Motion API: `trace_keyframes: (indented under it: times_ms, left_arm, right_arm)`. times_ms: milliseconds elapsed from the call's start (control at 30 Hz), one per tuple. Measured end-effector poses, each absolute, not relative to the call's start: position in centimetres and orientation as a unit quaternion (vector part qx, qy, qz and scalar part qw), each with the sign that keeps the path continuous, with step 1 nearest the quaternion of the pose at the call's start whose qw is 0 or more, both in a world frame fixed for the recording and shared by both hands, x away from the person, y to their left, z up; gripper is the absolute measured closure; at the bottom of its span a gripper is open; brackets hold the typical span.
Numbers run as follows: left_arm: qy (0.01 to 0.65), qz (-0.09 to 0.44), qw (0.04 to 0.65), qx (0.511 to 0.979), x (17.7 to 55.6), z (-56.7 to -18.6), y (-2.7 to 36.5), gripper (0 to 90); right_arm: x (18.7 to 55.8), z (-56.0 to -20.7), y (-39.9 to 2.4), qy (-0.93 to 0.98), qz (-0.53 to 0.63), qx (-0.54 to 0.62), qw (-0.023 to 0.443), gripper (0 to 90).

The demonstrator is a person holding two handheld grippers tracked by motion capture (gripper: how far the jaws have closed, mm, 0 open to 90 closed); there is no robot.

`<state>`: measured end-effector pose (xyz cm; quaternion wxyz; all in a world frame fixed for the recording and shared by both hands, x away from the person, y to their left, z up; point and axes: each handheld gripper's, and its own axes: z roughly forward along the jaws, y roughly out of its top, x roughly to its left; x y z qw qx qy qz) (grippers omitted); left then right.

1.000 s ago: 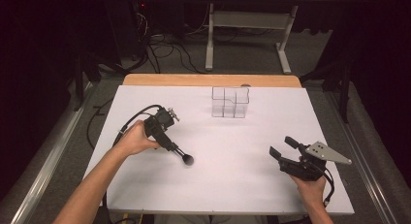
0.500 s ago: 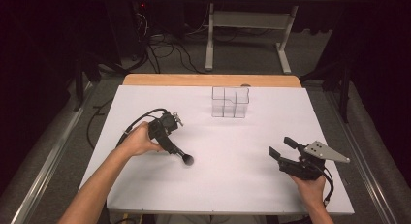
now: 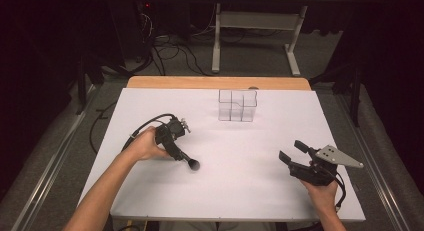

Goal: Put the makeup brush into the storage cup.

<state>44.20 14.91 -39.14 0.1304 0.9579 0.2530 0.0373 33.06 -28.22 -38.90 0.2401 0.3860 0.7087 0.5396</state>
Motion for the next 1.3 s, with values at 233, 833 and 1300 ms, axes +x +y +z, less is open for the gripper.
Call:
trace_keyframes:
  times_ms: [233,833,1300]
  left_arm:
    - [0.246,0.036,0.130,0.960,44.17,-39.14,15.07,20.7]
    - [0.231,0.043,0.122,0.964,43.77,-39.05,14.92,23.2]
    - [0.226,0.043,0.125,0.965,43.91,-39.12,14.89,22.9]
  right_arm:
    - [33.09,-38.91,-28.17,0.712,0.539,0.381,0.240,29.4]
    - [33.01,-38.96,-27.96,0.715,0.536,0.381,0.240,29.8]
    - [33.02,-38.96,-27.95,0.716,0.535,0.378,0.241,30.0]
